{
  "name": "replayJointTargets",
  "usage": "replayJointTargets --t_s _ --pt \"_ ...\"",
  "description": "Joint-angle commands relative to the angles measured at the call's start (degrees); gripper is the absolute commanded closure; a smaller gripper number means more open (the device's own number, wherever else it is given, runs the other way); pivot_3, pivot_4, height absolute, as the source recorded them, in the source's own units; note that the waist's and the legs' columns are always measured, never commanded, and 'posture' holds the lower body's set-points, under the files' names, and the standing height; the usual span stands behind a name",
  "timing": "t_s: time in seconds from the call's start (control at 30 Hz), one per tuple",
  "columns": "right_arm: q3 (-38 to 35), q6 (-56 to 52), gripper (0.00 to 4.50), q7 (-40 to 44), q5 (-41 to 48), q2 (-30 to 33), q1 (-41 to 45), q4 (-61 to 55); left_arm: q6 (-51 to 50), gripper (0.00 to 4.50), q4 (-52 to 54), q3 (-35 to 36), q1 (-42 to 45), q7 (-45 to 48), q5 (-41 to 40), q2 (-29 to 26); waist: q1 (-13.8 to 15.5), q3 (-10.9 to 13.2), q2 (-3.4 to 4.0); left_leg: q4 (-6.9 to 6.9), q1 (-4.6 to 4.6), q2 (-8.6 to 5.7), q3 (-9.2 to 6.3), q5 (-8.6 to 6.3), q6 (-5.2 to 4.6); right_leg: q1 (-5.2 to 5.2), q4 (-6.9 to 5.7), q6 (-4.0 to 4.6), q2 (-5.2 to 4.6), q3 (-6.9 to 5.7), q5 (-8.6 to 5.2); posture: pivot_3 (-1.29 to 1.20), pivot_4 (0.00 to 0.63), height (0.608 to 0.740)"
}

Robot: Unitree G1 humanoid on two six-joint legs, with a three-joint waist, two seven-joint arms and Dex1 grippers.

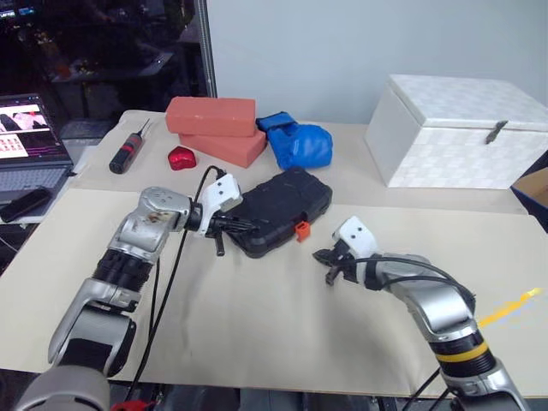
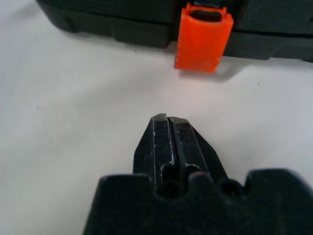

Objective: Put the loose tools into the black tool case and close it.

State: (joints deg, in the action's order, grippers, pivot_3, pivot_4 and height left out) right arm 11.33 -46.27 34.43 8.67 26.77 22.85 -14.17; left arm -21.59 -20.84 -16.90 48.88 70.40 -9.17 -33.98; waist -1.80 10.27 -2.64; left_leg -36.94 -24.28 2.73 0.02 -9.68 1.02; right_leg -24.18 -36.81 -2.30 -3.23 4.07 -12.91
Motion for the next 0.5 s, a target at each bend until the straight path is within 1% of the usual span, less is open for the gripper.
replayJointTargets --t_s 0.03,0.13,0.33,0.5 --pt "0.84 0.15 4.5 -1.76 -1.28 -1.49 3.66 2.13 0.32 4.46 -1.39 -1.86 -0.69 1.0 2.08 0.89 -0.11 0.0 0.0 -0.01 0.0 0.0 0.0 0.01 0.0 0.0 -0.01 0.04 0.0 0.0 -0.02 0.0 0.15 0.736" --pt "1.44 0.85 4.5 -2.33 -1.71 -2.67 5.31 4.42 0.47 4.46 -1.3 -1.55 -1.05 1.05 2.46 0.94 -0.1 -0.02 0.02 0.0 -0.03 0.01 -0.01 0.02 -0.01 -0.01 -0.02 -0.28 0.01 -0.01 0.14 0.0 0.15 0.736" --pt "2.67 5.34 4.5 -3.54 -3.53 -6.29 10.36 13.52 0.1 4.46 -0.47 -0.92 -2.1 0.61 2.56 0.65 -0.45 -0.02 0.01 0.0 -0.08 0.0 -0.01 0.02 -0.01 -0.02 -0.01 -0.34 0.01 0.0 0.11 0.0 0.15 0.736" --pt "1.45 11.38 4.5 -4.85 -4.22 -9.61 12.41 19.33 -0.6 4.46 0.78 -0.38 -3.6 -0.01 2.54 0.64 -0.66 -0.03 0.03 0.0 -0.02 0.01 -0.01 0.02 -0.01 -0.02 -0.1 -0.34 0.02 0.0 0.12 0.0 0.15 0.736"
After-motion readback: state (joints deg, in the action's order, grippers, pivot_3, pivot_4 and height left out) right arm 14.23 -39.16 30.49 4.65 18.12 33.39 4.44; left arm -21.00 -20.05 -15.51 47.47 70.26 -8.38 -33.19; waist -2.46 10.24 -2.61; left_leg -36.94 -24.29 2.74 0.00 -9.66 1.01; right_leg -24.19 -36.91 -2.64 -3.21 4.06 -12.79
